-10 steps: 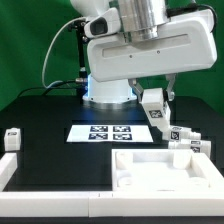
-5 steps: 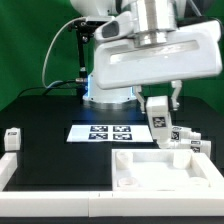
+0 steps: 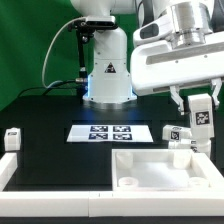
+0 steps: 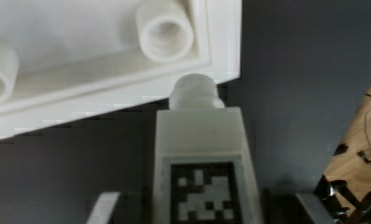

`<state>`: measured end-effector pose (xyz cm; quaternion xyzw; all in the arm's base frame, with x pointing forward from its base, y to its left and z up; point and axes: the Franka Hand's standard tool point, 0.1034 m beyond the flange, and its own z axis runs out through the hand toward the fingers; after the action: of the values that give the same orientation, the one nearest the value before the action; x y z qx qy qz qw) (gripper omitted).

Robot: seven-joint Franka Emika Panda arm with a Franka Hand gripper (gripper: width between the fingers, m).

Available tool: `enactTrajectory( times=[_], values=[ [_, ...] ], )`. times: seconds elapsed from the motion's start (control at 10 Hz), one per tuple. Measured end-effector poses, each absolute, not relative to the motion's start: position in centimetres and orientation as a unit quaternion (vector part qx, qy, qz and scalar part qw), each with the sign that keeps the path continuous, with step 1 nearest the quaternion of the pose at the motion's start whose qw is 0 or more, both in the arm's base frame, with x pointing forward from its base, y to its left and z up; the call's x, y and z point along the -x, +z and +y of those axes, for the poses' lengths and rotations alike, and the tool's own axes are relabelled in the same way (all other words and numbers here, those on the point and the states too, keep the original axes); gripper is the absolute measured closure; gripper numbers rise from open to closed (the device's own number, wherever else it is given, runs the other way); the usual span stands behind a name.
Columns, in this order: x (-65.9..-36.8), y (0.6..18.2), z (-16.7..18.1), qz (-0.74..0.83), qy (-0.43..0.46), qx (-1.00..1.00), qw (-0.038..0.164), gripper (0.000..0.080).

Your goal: Assemble one leg

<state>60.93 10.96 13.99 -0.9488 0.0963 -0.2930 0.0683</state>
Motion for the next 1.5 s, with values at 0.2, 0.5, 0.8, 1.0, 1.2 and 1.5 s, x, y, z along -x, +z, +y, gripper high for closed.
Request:
enactTrajectory(
  times=[0.2,0.5,0.8,1.0,1.2,1.5],
  values=[
    [-61.0,14.0,10.7,0.093,-0.293,0.949,0.065,0.0515],
    [-63.7,13.7,11.1,0.025,-0.302,0.952,0.043,0.0515],
    [-63.6,13.6,11.2,0.025,-0.301,0.952,0.043,0.0515],
    [-62.6,12.0,10.4,-0.026,-0.302,0.953,0.018,0.0515],
    [-62.3,11.2,10.6,-0.059,-0.288,0.956,0.005,0.0515],
    [-62.3,11.1,10.6,-0.059,-0.290,0.955,0.005,0.0515]
  ],
)
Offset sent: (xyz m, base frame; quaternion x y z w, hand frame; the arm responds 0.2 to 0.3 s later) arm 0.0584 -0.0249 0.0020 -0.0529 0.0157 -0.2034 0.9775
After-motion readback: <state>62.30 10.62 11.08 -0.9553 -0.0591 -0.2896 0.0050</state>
